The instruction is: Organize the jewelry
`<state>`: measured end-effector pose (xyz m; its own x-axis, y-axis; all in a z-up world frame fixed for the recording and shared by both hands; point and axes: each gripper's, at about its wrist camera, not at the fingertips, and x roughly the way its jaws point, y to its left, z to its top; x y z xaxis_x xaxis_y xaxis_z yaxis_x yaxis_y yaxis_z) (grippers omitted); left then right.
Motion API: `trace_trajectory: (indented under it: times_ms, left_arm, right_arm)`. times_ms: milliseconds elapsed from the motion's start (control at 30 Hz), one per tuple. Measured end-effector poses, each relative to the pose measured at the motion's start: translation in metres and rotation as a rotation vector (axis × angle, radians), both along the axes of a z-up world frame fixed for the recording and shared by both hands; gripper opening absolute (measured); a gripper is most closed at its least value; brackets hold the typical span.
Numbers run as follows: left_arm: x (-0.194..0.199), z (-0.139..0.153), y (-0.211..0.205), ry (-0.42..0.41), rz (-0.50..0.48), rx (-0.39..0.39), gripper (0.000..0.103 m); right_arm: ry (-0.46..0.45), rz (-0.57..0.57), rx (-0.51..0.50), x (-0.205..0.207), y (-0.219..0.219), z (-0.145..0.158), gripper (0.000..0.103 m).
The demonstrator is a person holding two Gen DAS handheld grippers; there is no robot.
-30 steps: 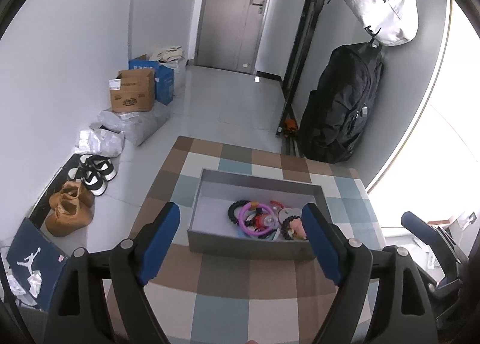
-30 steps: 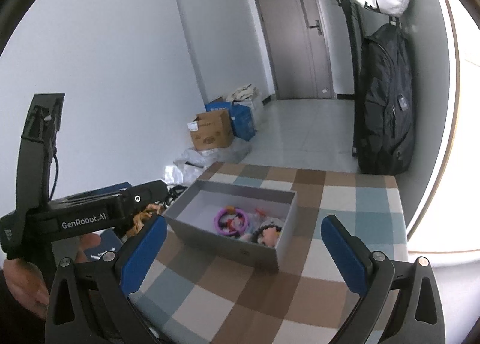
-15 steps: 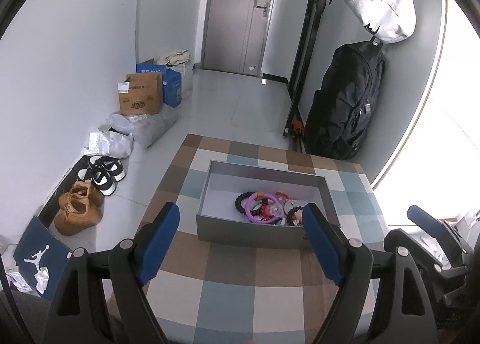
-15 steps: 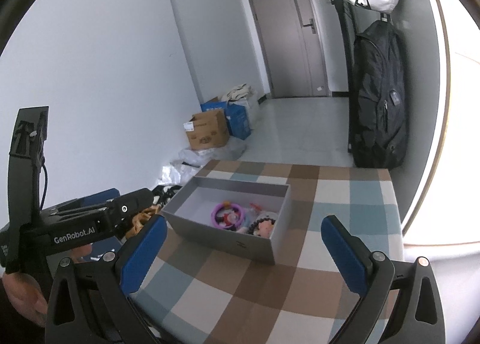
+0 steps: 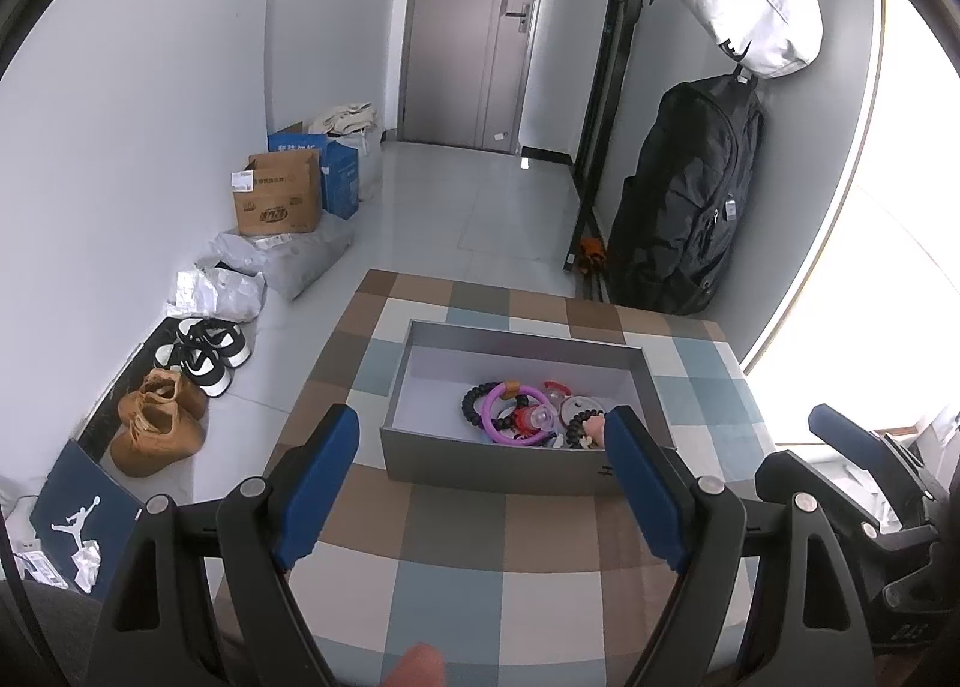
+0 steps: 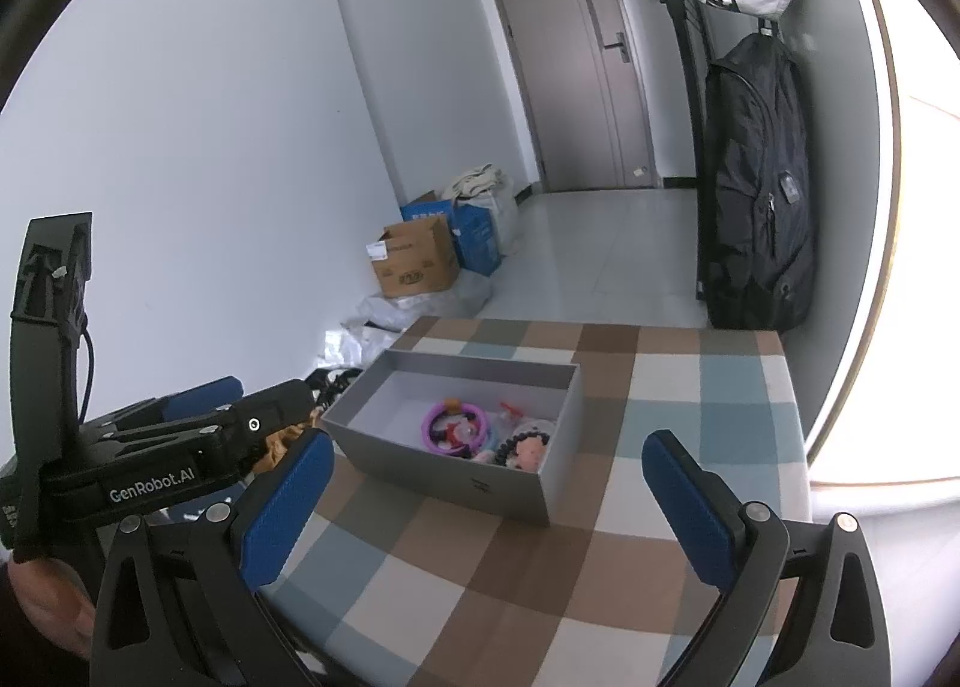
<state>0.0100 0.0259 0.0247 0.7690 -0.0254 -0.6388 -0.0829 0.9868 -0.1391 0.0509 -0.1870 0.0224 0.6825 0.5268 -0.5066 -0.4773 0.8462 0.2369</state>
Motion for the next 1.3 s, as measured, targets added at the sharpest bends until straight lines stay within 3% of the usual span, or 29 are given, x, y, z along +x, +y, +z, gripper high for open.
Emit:
trace_trajectory:
  times_ms: [1300]
  left_arm:
    - [0.0004,0.0024,-0.0032,-0.002,-0.015,-0.016,0.081]
  right_arm:
    - [0.019,0.000,-0.008,0.0019,0.0020,-0.0053,0.103]
